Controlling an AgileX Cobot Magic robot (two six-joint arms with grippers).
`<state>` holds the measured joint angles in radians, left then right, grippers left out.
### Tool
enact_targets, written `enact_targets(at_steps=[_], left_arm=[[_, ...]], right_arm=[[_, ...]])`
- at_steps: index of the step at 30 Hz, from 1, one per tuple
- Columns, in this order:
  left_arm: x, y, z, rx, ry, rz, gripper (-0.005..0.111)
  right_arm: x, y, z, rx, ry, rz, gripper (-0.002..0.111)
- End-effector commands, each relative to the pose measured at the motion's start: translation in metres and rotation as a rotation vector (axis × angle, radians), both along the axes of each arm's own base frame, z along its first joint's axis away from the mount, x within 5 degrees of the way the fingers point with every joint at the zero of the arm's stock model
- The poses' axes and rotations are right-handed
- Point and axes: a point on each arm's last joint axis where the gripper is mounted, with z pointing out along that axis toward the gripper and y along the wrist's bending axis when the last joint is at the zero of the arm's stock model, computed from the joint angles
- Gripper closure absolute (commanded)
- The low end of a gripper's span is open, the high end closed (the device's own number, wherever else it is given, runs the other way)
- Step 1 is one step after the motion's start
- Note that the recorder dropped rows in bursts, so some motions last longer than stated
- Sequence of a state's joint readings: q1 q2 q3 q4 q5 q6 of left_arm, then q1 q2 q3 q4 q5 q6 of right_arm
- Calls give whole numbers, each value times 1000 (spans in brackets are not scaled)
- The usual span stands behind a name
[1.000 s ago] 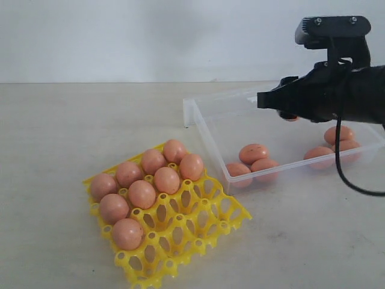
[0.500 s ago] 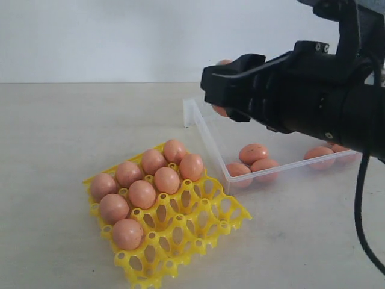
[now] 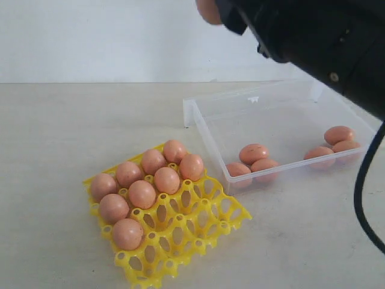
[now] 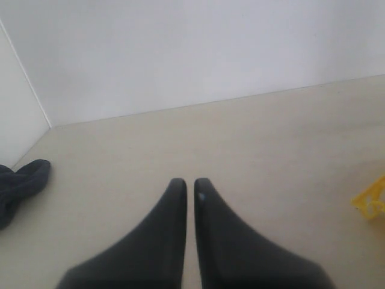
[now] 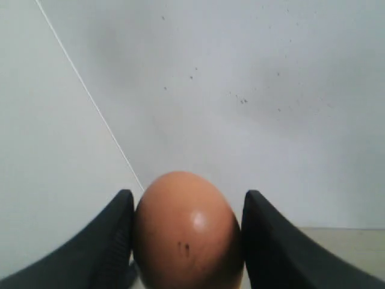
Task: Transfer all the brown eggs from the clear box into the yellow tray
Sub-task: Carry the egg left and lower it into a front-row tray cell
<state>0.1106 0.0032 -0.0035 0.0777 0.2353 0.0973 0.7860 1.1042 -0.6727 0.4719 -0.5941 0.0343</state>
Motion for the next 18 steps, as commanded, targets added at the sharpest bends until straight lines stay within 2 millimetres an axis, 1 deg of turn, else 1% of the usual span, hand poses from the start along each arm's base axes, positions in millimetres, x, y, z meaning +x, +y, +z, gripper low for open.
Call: enact_targets(at_steps=[1,4,6,9,12,15,16,17,18], left_arm=[[0,0,-1,-5,-4,-5,103],[0,0,-1,-5,-4,-5,103],[0,0,-1,-5,-4,-5,103],[0,0,-1,-5,-4,-5,103],[0,0,-1,-5,-4,-5,103],[0,0,-1,-5,-4,-5,103],[0,0,-1,-5,-4,-5,103],[0,0,-1,-5,-4,-5,103],[0,0,-1,-5,-4,-5,103]], right_arm=[[1,17,19,54,-70,126,109],[0,37,25,30,-116,279,109],[-2,49,26,-17,-142,381,109],[-1,62,22,-13,-114,483,109],[5,71,12,-12,-81,513,109],[20,77,-3,-21,-49,522,109],[28,77,-10,-5,-25,518,109],[46,74,-23,46,30,519,109],[55,71,-30,91,51,539,109]])
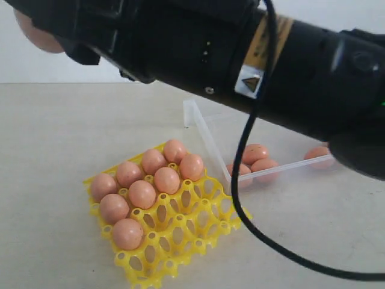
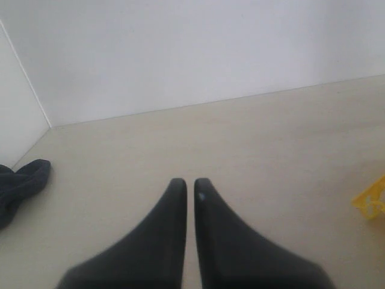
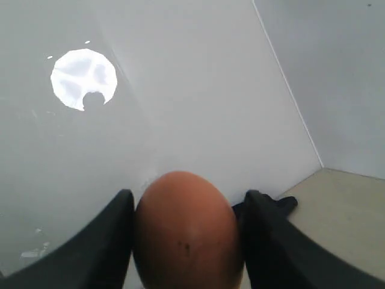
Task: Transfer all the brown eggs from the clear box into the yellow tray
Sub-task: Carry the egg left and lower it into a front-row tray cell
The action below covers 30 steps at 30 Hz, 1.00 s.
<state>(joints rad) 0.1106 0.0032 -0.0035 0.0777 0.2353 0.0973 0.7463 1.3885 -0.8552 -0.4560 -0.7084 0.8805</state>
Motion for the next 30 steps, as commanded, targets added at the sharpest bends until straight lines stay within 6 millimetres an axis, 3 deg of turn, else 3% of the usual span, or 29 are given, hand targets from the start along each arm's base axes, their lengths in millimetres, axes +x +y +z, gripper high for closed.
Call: enact_targets(at_steps=[1,4,9,12,14,18,30], left_arm=[[0,0,-1,-5,-4,-5,103],[0,0,-1,-5,-4,-5,103],[0,0,-1,-5,-4,-5,103],[0,0,-1,-5,-4,-5,103],[0,0,-1,-5,-4,-5,103],[0,0,-1,-5,-4,-5,103],[0,0,-1,-5,-4,-5,103]], right_arm=[[48,-12,-37,121,137,52,109],[67,-19,-62,139,202,97,109],[65,-2,-127,-131,299,269,109],[71,-1,-162,-247,394,229,109],[75,-3,-176,-321,434,176,109],[79,-8,-187,-422,470,102,109],[73,-10,-196,-576,415,166,109]])
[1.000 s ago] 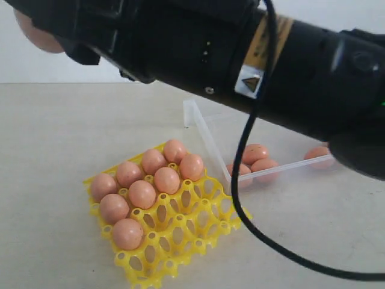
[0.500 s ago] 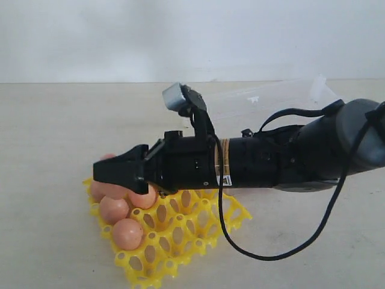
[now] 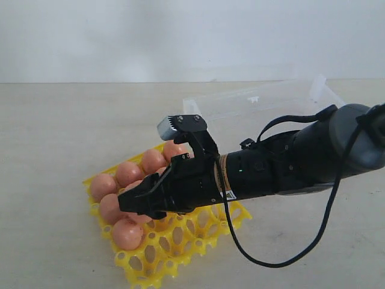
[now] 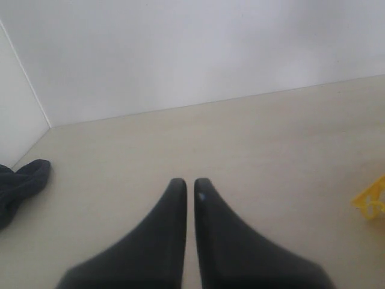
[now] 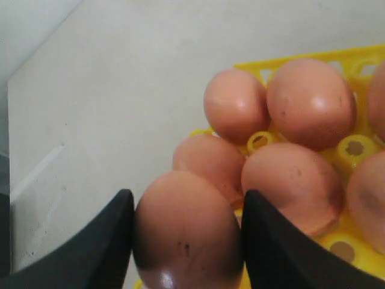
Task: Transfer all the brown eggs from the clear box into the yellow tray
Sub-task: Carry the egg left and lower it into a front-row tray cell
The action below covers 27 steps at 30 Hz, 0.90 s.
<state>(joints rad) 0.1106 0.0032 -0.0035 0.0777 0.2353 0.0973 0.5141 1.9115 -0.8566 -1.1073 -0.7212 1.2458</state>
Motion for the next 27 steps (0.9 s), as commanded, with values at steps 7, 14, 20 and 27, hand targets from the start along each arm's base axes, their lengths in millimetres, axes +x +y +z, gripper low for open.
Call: enact_targets(at_steps=[7,14,20,27], left_arm=[[0,0,-1,-5,-4,-5,103],[0,0,-1,-5,-4,-5,103],[0,0,-1,-5,-4,-5,103],[0,0,-1,-5,-4,-5,103]], right_arm=[[4,-7,-6,-117,-19,-26,109],[4,-8,-7,-131,-23,-27,91],[4,-8,-7,-131,-23,-27,57],[4,-8,-7,-129,-19,-30,56]])
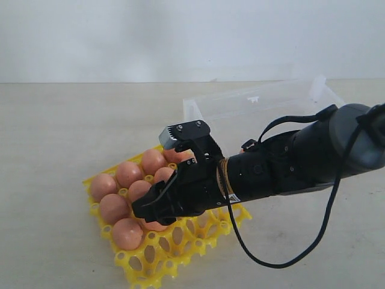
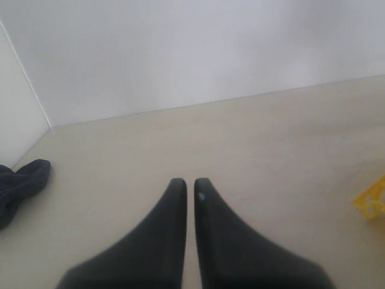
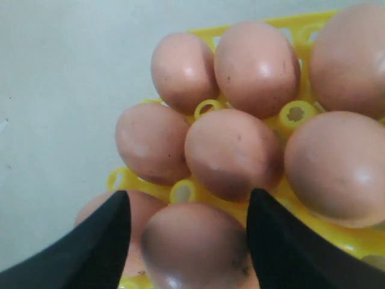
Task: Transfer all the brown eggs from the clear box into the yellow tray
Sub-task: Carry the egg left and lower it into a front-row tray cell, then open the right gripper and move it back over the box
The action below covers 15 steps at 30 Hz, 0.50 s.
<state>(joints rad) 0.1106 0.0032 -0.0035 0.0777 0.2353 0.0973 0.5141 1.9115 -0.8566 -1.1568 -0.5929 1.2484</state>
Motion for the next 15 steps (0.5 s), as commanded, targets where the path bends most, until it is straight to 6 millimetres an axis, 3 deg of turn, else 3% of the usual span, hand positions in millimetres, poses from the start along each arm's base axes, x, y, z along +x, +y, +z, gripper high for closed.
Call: enact_targets(at_steps=[1,11,13,15], left_arm=[[0,0,-1,-5,-4,-5,103],[0,0,-1,-5,-4,-5,103],[0,0,-1,-5,-4,-5,103],[0,0,-1,-5,-4,-5,103]], right_arm=[[2,-1,3,4,-8,-3,56],[1,1,8,42,-3,1,56],[0,0,22,42,-59,8,56],[4,-3,48,17,-186,9,56]])
